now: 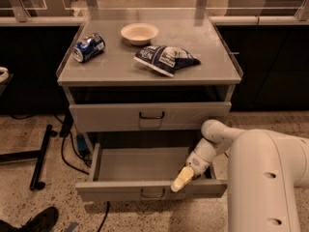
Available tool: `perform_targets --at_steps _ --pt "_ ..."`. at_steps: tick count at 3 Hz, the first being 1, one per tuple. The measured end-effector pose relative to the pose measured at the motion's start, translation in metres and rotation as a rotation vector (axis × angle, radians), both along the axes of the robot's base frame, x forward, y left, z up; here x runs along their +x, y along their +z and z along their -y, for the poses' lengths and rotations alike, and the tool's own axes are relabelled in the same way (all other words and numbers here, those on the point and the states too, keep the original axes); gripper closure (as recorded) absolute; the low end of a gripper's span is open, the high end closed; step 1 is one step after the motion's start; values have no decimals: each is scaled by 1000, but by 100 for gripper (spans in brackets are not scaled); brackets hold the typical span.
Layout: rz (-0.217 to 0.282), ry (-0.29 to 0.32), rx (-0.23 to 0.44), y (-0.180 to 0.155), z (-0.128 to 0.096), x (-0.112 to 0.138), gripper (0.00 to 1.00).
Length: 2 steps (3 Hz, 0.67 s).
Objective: Open middle drawer
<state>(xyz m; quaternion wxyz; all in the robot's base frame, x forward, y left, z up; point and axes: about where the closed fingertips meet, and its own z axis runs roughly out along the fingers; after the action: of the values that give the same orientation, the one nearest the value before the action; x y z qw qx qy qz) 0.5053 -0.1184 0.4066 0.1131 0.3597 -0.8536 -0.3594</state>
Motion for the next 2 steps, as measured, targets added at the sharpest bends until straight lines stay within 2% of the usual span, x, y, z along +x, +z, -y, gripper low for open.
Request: perform_targets --at_steps 1,2 --pt "-36 29 -3 -3 15 -20 0" --pt "-57 49 -8 -2 19 -28 0"
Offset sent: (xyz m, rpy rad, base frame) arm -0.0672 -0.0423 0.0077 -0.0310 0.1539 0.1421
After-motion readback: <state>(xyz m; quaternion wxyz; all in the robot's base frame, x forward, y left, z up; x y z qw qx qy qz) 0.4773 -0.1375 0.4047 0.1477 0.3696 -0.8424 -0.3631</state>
